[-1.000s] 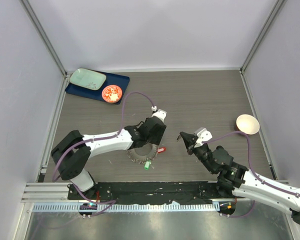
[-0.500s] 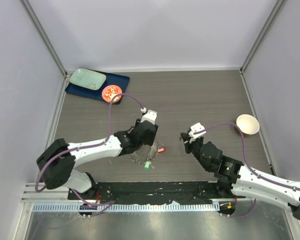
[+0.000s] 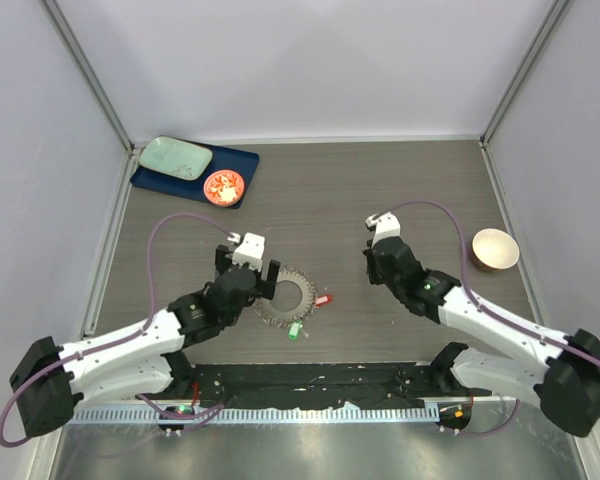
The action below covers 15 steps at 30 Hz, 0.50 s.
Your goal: Put the keys on the keyring
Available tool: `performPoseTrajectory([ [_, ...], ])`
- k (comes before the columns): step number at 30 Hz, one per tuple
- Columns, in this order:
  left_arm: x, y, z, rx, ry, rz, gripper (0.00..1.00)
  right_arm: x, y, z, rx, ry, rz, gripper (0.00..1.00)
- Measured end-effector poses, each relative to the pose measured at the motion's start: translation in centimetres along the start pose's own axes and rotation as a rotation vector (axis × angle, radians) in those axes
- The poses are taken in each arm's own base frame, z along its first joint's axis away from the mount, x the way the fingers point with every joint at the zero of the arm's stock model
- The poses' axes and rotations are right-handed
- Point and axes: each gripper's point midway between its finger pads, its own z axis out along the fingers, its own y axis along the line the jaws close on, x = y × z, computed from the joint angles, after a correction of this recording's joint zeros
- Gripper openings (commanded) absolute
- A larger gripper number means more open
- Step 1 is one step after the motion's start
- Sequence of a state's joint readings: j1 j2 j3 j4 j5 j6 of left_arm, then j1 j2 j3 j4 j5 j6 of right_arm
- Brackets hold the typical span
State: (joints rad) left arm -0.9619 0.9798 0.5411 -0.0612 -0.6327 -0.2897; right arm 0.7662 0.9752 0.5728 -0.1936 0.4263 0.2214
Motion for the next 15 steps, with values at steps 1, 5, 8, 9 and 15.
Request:
performPoseTrajectory([
  [1, 0.4, 0.5, -0.2, -0.006, -0.013, 0.005, 0.94, 0.3, -0.2, 0.6, 0.005, 0.035, 0.003, 0.01],
  [5, 1.9, 2.0, -0.9, -0.020, -0.053, 0.018, 0.94, 1.0, -0.4, 3.1, 0.004, 0.161, 0.008, 0.01],
  [8, 2.4, 2.3, -1.1, -0.017, -0.068, 0.018, 0.94, 1.6, -0.4, 5.3, 0.004, 0.244, 0.000, 0.01],
  [9, 2.3, 2.3, -1.1, -0.016, -0.072, 0.016, 0.94, 1.7, -0.4, 6.3, 0.004, 0.272, -0.007, 0.01],
  [15, 1.8, 2.2, -1.2, -0.012, -0.092, 0.001, 0.94, 1.9, -0.8, 11.1, 0.011, 0.364, -0.045, 0.01],
])
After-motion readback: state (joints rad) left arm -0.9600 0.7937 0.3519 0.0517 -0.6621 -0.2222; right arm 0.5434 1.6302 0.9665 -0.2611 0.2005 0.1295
